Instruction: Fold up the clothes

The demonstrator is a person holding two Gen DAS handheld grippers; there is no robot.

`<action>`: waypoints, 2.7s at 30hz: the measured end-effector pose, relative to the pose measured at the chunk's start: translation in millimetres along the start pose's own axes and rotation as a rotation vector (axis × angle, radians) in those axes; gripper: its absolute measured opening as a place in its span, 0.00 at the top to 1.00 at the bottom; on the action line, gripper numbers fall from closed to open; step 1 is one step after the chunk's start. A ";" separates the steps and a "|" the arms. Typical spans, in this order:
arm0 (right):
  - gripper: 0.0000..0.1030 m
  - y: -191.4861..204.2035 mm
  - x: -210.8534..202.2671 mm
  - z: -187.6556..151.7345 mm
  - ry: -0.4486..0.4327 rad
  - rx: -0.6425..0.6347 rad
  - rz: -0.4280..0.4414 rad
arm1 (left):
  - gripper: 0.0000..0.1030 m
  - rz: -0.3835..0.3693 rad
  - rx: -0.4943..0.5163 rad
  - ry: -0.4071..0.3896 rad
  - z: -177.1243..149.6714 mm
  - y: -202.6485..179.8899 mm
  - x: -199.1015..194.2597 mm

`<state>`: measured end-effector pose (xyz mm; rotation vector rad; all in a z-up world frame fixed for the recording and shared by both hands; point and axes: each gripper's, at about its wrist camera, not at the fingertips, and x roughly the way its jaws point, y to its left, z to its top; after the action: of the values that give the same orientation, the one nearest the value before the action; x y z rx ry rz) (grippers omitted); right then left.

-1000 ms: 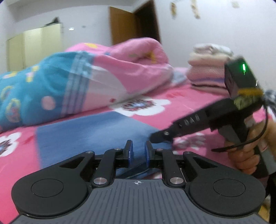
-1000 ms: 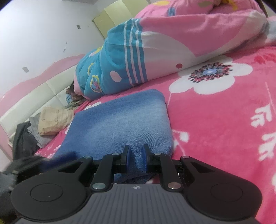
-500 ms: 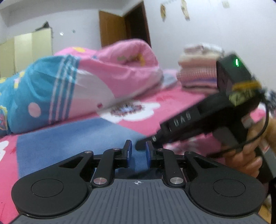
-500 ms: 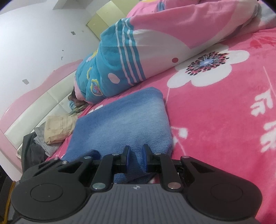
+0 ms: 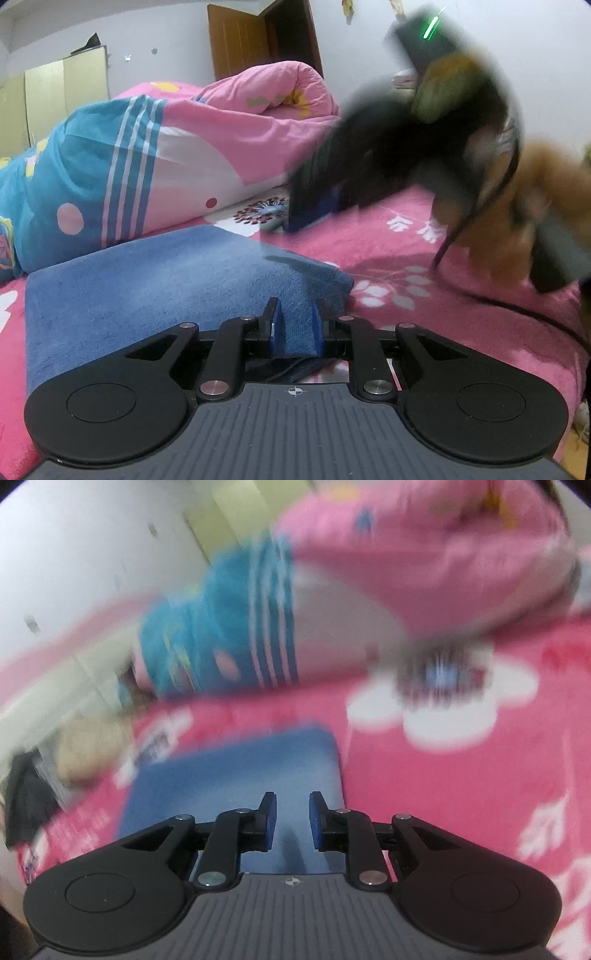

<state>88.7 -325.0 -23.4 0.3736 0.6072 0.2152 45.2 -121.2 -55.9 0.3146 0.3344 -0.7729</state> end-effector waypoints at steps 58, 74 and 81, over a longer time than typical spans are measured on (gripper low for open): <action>0.79 -55.8 -16.5 -32.9 0.104 0.481 0.116 | 0.83 -0.035 -0.077 -0.029 -3.5 8.4 -6.9; 0.86 -38.4 -16.1 -38.7 0.094 0.392 0.111 | 0.66 -0.056 -0.143 -0.077 3.7 13.5 -21.0; 0.86 -31.3 -24.9 -42.4 0.094 0.307 0.089 | 0.66 0.002 -0.004 0.026 3.8 -9.9 -4.1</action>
<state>46.4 -349.4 -55.4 0.6905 0.7195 0.2260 35.9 -126.9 -52.3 0.3217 0.3594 -0.7666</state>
